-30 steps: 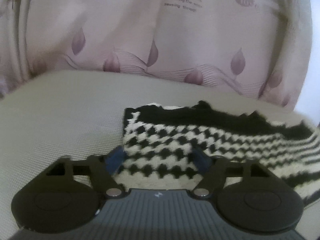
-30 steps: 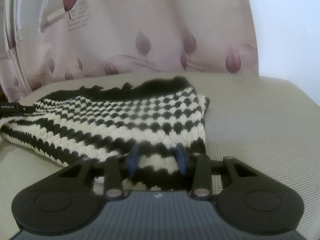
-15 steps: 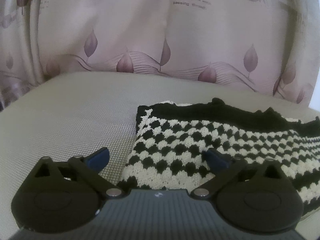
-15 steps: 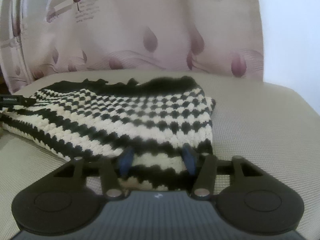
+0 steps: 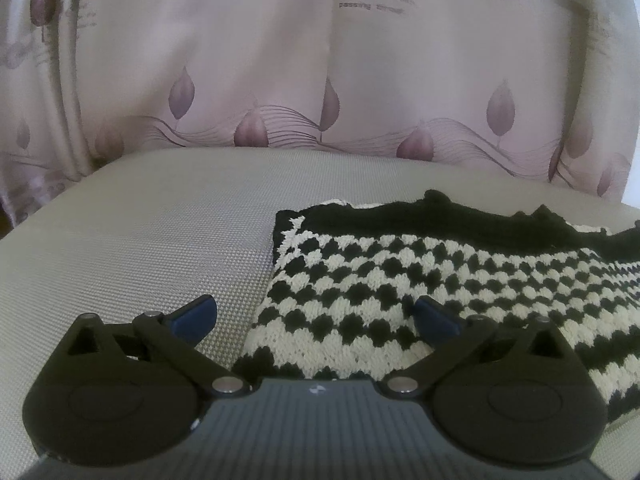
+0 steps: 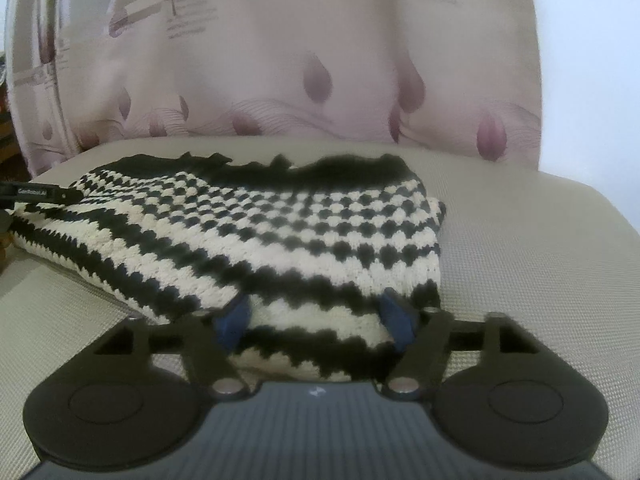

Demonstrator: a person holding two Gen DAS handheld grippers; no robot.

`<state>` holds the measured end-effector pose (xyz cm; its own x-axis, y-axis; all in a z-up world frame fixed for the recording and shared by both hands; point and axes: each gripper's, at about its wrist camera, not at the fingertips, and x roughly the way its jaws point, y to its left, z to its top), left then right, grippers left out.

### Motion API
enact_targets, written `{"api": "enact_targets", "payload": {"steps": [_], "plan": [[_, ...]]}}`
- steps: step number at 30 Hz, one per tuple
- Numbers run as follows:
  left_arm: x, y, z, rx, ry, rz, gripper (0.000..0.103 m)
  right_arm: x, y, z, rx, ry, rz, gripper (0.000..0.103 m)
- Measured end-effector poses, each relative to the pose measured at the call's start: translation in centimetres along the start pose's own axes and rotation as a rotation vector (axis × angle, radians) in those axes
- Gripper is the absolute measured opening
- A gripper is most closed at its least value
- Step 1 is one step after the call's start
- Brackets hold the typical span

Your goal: Fold small clothes

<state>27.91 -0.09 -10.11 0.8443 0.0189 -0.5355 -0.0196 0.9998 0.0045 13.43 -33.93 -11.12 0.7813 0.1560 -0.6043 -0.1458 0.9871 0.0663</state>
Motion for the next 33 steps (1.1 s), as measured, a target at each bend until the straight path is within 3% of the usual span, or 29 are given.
{"api": "enact_targets", "payload": {"steps": [1,3,11,14,22,25,28,33], "plan": [[0.0,0.0,0.0,-0.001,0.002,-0.004,0.103,0.0,0.2,0.0,-0.011,0.000,-0.001,0.083],[0.1,0.1,0.0,-0.007,0.009,-0.013,0.103,-0.1,0.5,-0.1,-0.027,-0.001,-0.023,0.103],[0.2,2.1,-0.3,-0.112,0.033,-0.122,0.103,-0.2,0.4,-0.2,-0.017,0.006,-0.069,0.103],[0.2,2.2,-0.2,-0.103,0.061,-0.151,0.103,-0.3,0.7,-0.3,-0.037,0.013,-0.112,0.103],[-0.5,4.1,1.3,-0.048,0.083,-0.291,0.103,-2.9,-0.6,-0.9,0.039,-0.135,-0.067,0.103],[1.1,5.3,2.2,-0.087,0.155,-0.335,0.095,-3.1,-0.7,-0.8,0.051,-0.145,-0.068,0.103],[3.5,6.6,2.5,-0.166,0.229,-0.424,0.083,-2.7,-0.1,-0.7,0.012,-0.123,-0.079,0.103],[5.6,7.7,3.3,-0.218,0.243,-0.492,0.084,-2.7,0.6,-0.8,-0.022,-0.121,-0.088,0.103]]}}
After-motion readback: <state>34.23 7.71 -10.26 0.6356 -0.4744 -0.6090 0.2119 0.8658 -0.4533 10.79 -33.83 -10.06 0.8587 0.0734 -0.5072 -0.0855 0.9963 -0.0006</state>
